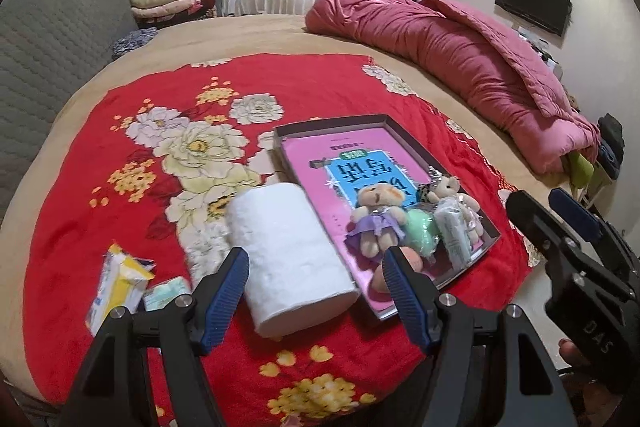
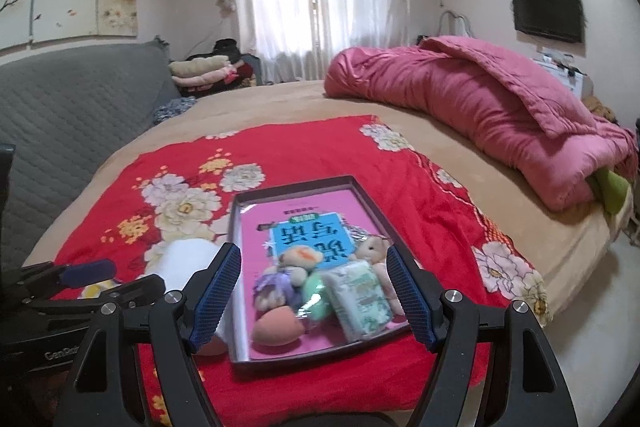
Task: Organize soft objects
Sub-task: 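Move both open tools toward the packets beside the white toilet roll, then grasp the yellow-and-white snack bag with the left tool while the right tool grasps the green tissue pack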
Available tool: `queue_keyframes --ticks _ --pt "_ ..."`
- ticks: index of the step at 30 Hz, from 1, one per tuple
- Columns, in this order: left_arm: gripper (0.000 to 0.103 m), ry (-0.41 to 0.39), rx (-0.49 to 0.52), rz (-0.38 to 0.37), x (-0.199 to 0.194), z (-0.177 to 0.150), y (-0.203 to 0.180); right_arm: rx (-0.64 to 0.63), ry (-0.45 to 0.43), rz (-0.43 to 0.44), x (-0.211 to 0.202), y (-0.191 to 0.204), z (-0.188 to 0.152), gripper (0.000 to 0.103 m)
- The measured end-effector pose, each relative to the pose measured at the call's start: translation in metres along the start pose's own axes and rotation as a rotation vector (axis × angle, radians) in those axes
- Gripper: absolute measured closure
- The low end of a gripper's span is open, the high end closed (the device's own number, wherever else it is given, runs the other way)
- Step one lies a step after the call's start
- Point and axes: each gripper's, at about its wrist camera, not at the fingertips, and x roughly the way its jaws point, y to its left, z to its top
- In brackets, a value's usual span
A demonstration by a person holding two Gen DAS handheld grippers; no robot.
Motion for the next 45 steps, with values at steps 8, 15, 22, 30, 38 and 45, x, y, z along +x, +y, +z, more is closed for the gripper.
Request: queue_keyframes --ticks 8,15,22,30,38,45 --pt "0.034 -0.026 -0.074 0.035 -0.021 -0.011 0.048 -0.073 0.014 0.107 -0.013 0.047 0.002 0.026" --pt "0.034 -0.033 -0.174 0.099 -0.040 -0.028 0.114 -0.151 0.046 0.221 -0.016 0.100 -0.004 0.026" --pt "0.034 -0.020 -0.230 0.150 -0.046 -0.051 0.168 -0.230 0.105 0.310 -0.009 0.151 -0.017 0.026" --pt "0.034 0.010 -0.266 0.121 -0.032 -0.069 0.210 -0.285 0.247 0.374 0.024 0.191 -0.046 0.026" --pt "0.034 0.045 -0.251 0.050 -0.004 -0.076 0.217 -0.332 0.338 0.386 0.055 0.213 -0.072 0.026" --pt "0.034 0.070 -0.181 0.034 0.024 -0.069 0.213 -0.345 0.394 0.387 0.077 0.224 -0.086 0.026"
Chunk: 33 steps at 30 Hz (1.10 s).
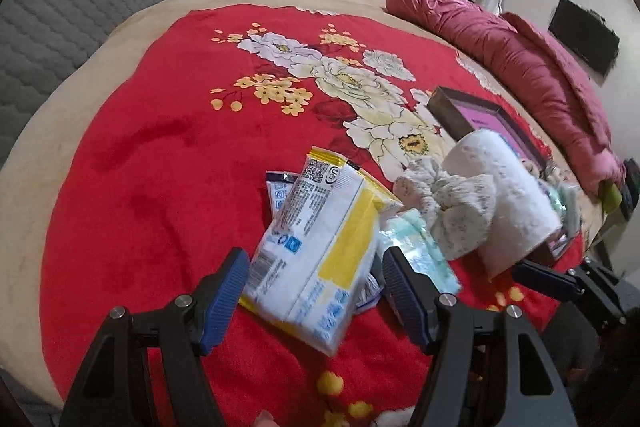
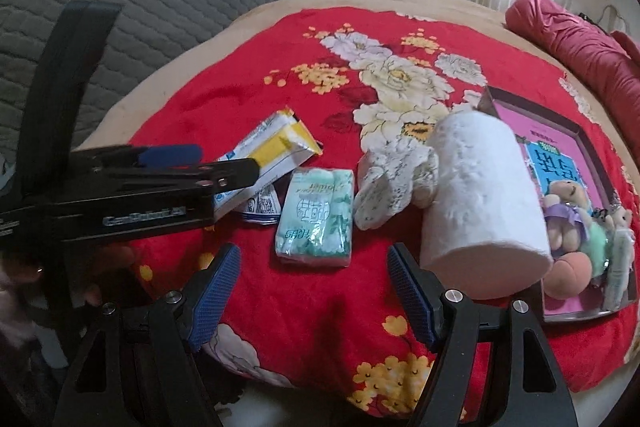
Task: Organize soft objects
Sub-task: 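Grasp the yellow-and-white snack bag with the left tool while the right tool grasps the green tissue pack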
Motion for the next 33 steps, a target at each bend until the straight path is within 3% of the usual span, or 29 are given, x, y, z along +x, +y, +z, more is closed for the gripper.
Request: queue_keyframes --ticks 5,9,17,23,33 --pt "0.028 0.029 0.023 -0.001 0.021 0.003 0.003 0.011 0.018 0.007 0.016 0.000 0.005 0.026" --pt "0.027 0.045 -0.050 -0.061 0.029 0.003 0.016 0.045 0.055 0.017 0.034 -0.002 0.008 0.026" --pt "0.034 0.035 -0.113 -0.153 0.032 0.002 0.028 0.088 0.105 0.021 0.064 -0.003 0.012 0.027" --pt "0.038 0.026 -0.126 -0.184 0.030 0.001 0.032 0.029 0.083 -0.013 0.072 -0.001 0.010 0.049" --pt "0.041 -0.011 -0.143 -0.193 0.018 0.000 0.035 0.011 0.015 0.043 0.044 -0.006 0.006 0.053"
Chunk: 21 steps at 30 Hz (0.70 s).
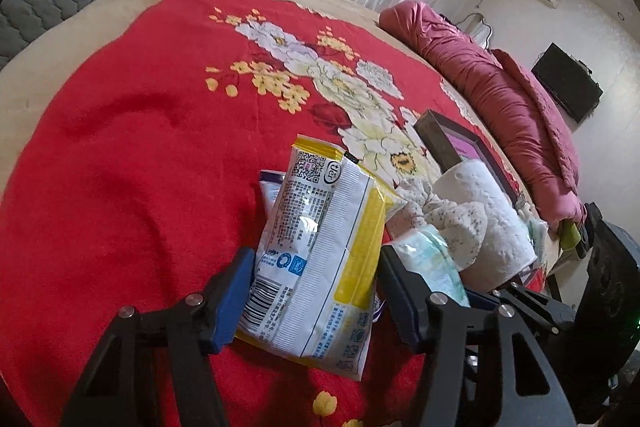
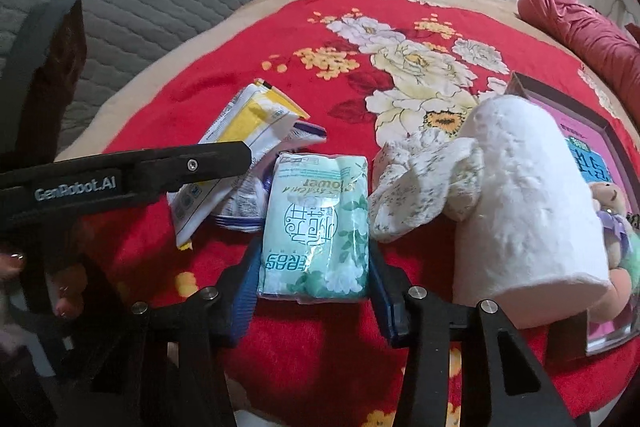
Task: Organize soft objects
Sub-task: 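Grasp the yellow-and-white snack bag with the left tool while the right tool grasps the green tissue pack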
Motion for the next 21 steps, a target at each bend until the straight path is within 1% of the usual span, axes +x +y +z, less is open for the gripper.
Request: queue_keyframes --ticks 5,12,18,21 --pt "0.041 -0.050 -0.020 -0.004 -0.017 0.001 -0.001 0.010 -0.040 0.020 -0.021 -0.003 -0.001 0.053" --pt "0.041 -0.102 -0.009 0.008 -0.038 0.002 -0.016 0.013 -0.106 0.023 -0.048 -0.006 0.001 0.053" --pt "0.041 -0.109 0.012 0.016 -0.047 -0.002 -0.037 0.029 -0.166 0.007 -0.074 -0.015 0.000 0.053" --pt "0.041 -0.108 0.049 0.004 -0.051 -0.004 -0.054 0.038 -0.205 -0.012 -0.091 -0.024 -0.001 0.053"
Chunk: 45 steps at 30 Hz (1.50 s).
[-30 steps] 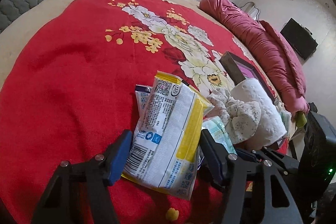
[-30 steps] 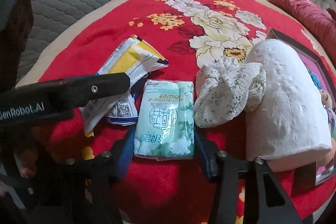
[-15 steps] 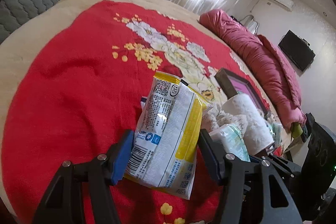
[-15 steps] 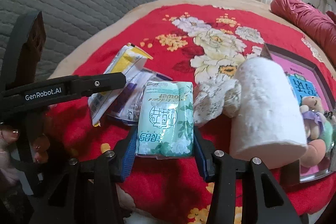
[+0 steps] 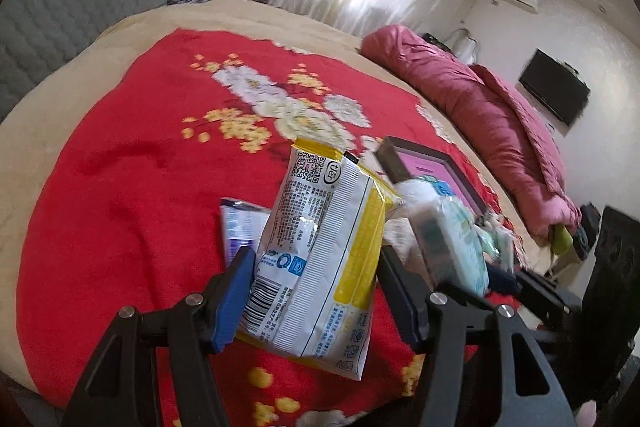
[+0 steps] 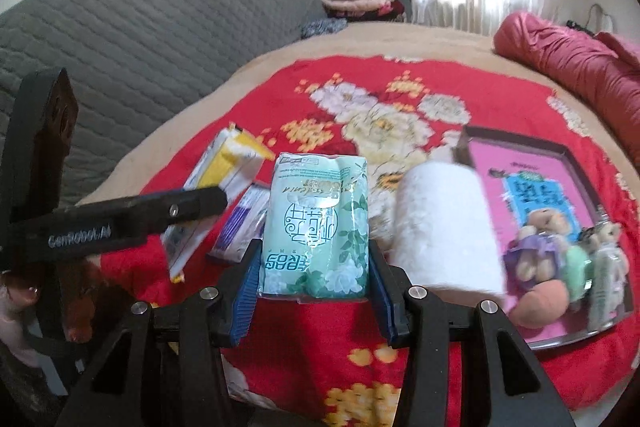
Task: Organize soft objects
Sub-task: 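Grasp the yellow-and-white snack bag with the left tool while the right tool grasps the green tissue pack, then carry the snack bag with the left tool while the right tool carries the tissue pack over the tray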
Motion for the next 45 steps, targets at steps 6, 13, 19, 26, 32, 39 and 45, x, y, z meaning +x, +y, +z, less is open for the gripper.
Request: queue_keyframes --ticks 6,13,19,26,32,39,45 --pt "0.041 -0.004 0.067 -0.029 -0.005 -0.001 -0.046 0.061 -0.074 -0.068 -0.031 -0.035 0.001 0.053" --pt "0.041 0.014 0.143 -0.059 0.005 -0.005 -0.102 0.151 -0.142 -0.158 -0.064 -0.084 -0.007 0.053" --pt "0.041 0.049 0.202 -0.083 0.022 -0.010 -0.147 0.224 -0.187 -0.230 -0.089 -0.125 -0.017 0.053" --pt "0.041 0.073 0.243 -0.076 0.045 -0.010 -0.189 0.266 -0.234 -0.327 -0.109 -0.164 -0.027 0.053" --pt "0.041 0.104 0.267 -0.053 0.071 -0.012 -0.218 0.331 -0.243 -0.367 -0.114 -0.196 -0.035 0.053" --pt "0.041 0.148 0.302 -0.041 0.102 -0.018 -0.244 0.387 -0.230 -0.383 -0.113 -0.221 -0.043 0.053" --pt "0.041 0.176 0.314 -0.025 0.126 -0.021 -0.256 0.420 -0.201 -0.382 -0.106 -0.237 -0.050 0.053"
